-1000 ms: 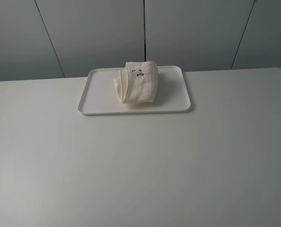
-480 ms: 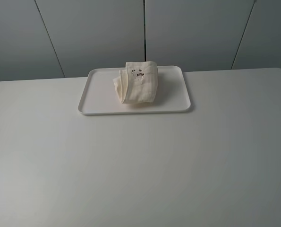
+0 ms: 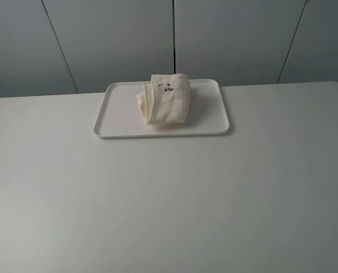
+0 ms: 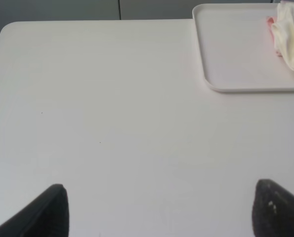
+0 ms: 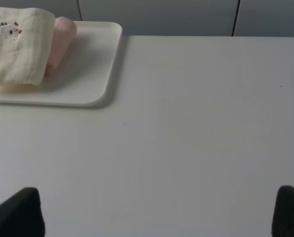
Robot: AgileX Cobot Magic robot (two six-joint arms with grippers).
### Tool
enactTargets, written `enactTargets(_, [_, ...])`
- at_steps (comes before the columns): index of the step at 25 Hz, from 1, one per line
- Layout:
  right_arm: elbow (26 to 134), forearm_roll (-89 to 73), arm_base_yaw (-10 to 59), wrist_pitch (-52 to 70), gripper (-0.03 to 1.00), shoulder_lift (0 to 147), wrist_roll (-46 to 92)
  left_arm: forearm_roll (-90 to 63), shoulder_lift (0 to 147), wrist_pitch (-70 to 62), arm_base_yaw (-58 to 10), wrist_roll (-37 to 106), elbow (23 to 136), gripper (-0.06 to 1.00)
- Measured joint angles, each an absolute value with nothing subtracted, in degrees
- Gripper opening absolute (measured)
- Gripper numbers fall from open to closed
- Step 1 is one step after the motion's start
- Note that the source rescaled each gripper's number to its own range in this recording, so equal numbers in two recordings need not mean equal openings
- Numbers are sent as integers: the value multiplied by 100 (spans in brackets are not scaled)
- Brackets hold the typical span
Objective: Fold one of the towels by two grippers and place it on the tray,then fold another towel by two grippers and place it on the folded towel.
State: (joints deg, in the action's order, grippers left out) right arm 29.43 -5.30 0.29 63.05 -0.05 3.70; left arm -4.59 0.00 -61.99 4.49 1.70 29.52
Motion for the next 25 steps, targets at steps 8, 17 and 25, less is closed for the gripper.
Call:
enactTargets(8, [2943,-530,29,6305,100,-5,370,-459,0,-6199,449,170,2952,96])
enactTargets(17, [2943,-530,29,6294,100,-5,370,-459,0,-6199,449,170,2952,96])
enactTargets(25, [2943,-530,29,6294,100,-5,370,-459,0,-6199,449,170,2952,96])
